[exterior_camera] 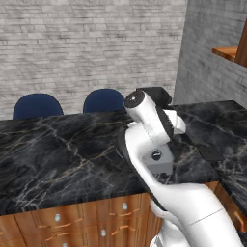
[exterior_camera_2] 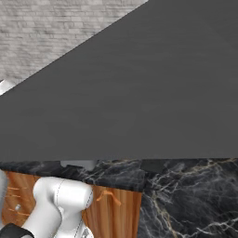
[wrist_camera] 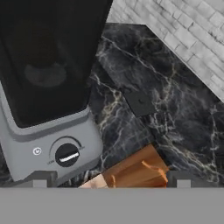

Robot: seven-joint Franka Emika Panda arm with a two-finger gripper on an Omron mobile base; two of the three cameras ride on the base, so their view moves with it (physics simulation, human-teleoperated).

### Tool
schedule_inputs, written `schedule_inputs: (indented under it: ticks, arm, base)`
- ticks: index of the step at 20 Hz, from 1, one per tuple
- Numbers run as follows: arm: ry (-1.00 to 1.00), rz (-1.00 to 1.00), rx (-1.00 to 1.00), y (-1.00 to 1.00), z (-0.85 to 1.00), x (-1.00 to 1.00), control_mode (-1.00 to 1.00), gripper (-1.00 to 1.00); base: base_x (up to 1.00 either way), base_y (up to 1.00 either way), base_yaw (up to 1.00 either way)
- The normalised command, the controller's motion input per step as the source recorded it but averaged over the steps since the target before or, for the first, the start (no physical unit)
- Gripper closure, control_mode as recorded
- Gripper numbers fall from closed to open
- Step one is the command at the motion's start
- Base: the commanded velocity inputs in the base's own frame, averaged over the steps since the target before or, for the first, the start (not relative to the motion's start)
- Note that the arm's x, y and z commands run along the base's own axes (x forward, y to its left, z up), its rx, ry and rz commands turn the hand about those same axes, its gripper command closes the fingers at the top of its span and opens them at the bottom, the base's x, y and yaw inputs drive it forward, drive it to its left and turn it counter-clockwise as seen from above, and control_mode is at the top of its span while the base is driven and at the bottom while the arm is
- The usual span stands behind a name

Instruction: Open the blender lid, put the kiwi in the blender, close the lid, and start the blender.

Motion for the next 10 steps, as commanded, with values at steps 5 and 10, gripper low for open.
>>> schedule_inputs:
  ticks: [5, 10]
  arm:
    - [0.03, -0.12, -0.2, 0.12, -0.56, 0.1, -1.0, -1.0]
    - [0.04, -0.08, -0.13, 0.14, -0.29, 0.06, -1.0, -1.0]
  base:
    - [0.0, 0.0, 0.0]
    - [0.0, 0.0, 0.0]
